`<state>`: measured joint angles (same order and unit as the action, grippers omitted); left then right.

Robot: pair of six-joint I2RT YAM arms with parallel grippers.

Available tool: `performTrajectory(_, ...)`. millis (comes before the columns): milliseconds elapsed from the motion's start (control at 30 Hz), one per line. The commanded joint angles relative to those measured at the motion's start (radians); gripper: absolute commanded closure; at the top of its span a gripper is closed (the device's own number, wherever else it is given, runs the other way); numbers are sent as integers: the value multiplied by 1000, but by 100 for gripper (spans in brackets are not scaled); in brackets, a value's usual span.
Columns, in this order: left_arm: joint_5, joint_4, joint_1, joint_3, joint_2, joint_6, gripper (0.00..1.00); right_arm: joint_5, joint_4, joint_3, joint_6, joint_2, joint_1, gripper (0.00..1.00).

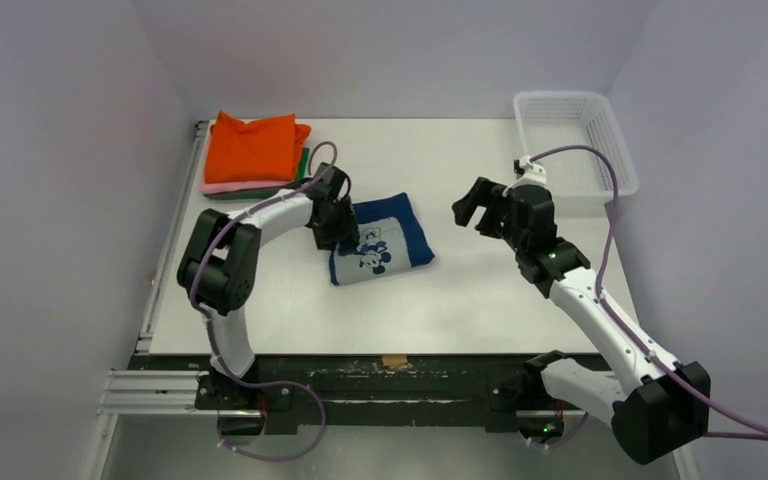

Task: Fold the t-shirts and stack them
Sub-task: Put the neatly folded tshirt into the corner of the board with the left arm

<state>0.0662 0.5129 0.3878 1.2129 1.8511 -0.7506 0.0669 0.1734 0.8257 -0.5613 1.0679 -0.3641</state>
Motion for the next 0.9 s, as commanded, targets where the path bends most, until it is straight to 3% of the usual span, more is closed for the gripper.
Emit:
performTrajectory(0,-53,103,77,123,123,-10,52,117,17,-18,19,-58,2,10)
performTrajectory(67,-63,168,93,200,173,13,71,122,14,-22,24,-70,2,10)
performTrajectory(167,-184,274,110,305,220,49,100,130,14,-25,34,-78,3,10)
performTrajectory(300,-373,354,110,442,233,154,100,126,1,-30,43,-77,2,11)
performTrajectory(500,-655,350,104,641,293,454,100,125,-33,-42,60,-74,2,12)
performTrajectory(667,-830,191,103,672,290,728,100,152,-52,-49,72,-75,2,12)
performTrajectory(867,-817,41,40,722,249,945,100,183,-72,-57,81,-67,3,12)
